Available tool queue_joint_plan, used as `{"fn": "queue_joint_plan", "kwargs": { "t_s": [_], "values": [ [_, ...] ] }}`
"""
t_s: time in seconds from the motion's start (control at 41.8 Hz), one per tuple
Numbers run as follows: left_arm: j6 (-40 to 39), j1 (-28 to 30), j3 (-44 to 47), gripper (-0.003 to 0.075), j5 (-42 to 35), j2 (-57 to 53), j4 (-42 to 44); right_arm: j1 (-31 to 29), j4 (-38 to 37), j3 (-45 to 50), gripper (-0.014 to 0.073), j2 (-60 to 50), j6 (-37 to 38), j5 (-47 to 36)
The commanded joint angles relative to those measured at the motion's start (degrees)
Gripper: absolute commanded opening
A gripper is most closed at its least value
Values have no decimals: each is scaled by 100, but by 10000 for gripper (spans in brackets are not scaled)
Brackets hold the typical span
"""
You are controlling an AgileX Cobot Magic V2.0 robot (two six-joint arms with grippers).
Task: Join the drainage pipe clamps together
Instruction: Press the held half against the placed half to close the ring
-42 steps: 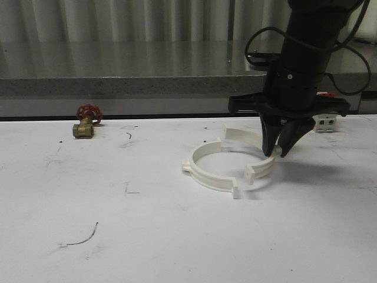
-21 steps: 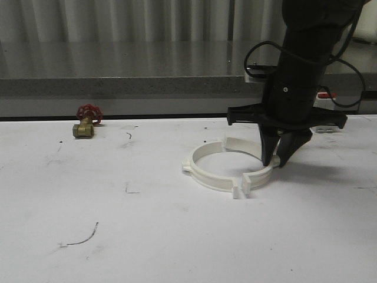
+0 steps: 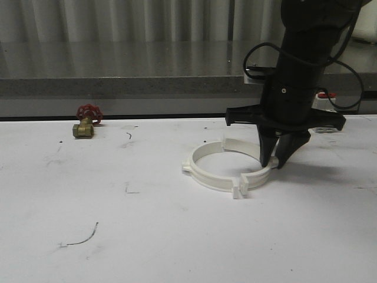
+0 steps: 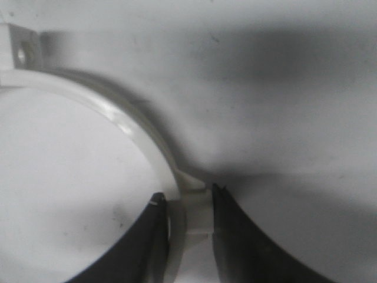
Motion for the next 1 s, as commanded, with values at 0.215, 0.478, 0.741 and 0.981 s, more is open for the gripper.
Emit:
{"fn": "queue_joint_plan", "kwargs": {
  "t_s": [0.215, 0.478, 0.741, 0.981],
  "values": [
    [-17, -36, -152, 347, -412, 9, -76, 39, 59, -158, 167, -310, -1, -87],
    [-17, -36, -152, 347, -412, 9, -76, 65, 84, -158, 167, -310, -1, -106],
    [-17, -36, -152, 347, -412, 9, -76, 65, 120, -158, 167, -304, 15, -170],
    [-17, -36, -152, 347, -412, 9, -76, 65, 126, -158, 167, -241, 15, -183]
  ]
}}
